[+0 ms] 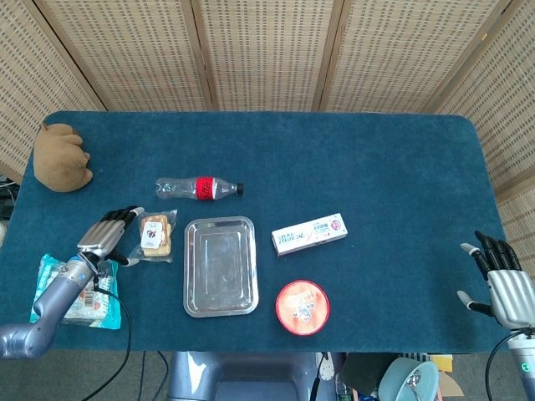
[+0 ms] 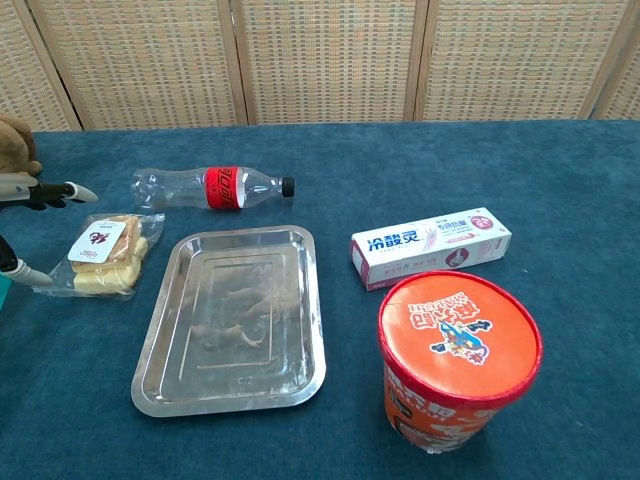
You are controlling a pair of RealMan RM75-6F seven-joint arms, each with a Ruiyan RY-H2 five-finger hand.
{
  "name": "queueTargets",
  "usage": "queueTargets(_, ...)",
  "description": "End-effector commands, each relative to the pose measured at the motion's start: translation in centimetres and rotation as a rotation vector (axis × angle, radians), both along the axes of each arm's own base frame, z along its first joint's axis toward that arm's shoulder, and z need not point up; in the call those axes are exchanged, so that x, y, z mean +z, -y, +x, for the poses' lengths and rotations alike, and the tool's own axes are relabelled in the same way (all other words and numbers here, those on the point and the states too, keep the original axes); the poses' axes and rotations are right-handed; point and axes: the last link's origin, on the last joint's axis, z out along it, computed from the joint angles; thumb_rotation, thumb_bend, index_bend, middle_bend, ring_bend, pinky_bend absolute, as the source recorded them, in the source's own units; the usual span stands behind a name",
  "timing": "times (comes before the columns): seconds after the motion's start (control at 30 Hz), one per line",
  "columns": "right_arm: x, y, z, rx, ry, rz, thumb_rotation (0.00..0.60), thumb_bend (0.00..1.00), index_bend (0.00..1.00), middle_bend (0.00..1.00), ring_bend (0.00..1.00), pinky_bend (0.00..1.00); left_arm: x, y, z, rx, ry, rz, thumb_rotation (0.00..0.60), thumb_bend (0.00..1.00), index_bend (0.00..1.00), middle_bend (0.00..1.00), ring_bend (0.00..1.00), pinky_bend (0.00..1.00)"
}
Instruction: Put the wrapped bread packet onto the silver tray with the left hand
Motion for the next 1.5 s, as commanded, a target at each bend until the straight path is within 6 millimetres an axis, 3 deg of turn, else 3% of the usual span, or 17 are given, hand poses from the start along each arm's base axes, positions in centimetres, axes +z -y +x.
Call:
queueTargets(0.03, 0.0, -0.2, 0.0, 0.001, 0.000, 0.002, 0.600, 0.22, 0.14, 0.00, 0.00, 0.00, -0.8, -0.4, -0.2, 0.012, 0.005, -0.018, 0.600, 0.19, 0.00, 0.00, 0.00, 0.00)
queueTargets(0.4, -0.4, -1.4, -0.1, 0.008, -0.015, 0.013, 0.600, 0.22, 0.14, 0.00, 0.00, 0.00, -3.9, -2.4, -1.0, 0.033, 0.014, -0.060, 0.600, 0.23, 0.01, 0.00, 0.00, 0.00)
queueTargets(0.67, -0.3, -1.6, -0.2, -0.010, -0.024, 0.009, 0.600, 0.22, 0.14, 0.00, 0.00, 0.00, -4.0, -2.9, -0.9, -0.001, 0.030, -0.023, 0.600, 0.29, 0.23, 0.06, 0.00, 0.08)
queueTargets(0.9, -0.4, -1.3, -0.3, -0.016, -0.020, 0.025, 0.600, 0.22, 0.14, 0.00, 0.00, 0.00, -2.7, -2.5, 0.4, -0.072, 0.058, 0.035, 0.600, 0.31, 0.33, 0.14, 0.01, 0.14)
queueTargets(1.13, -0.4, -1.5, -0.1, 0.001, -0.016, 0.027, 0.600, 0.22, 0.14, 0.00, 0.00, 0.00, -1.6, -1.8, 1.6, -0.125, 0.086, 0.086, 0.600, 0.34, 0.46, 0.24, 0.08, 0.21)
queueTargets(1.33, -0.5, -1.7, -0.2, -0.001, -0.016, 0.028, 0.600, 0.22, 0.14, 0.00, 0.00, 0.00, -2.3, -1.8, 2.3, -0.146, 0.088, 0.070, 0.600, 0.35, 0.46, 0.24, 0.09, 0.21)
queueTargets(1.5, -0.6, -2.0, -0.5, -0.009, -0.018, 0.040, 0.600, 0.22, 0.14, 0.00, 0.00, 0.00, -4.1, -2.3, 4.7, -0.199, 0.079, 0.015, 0.600, 0.35, 0.46, 0.24, 0.09, 0.21)
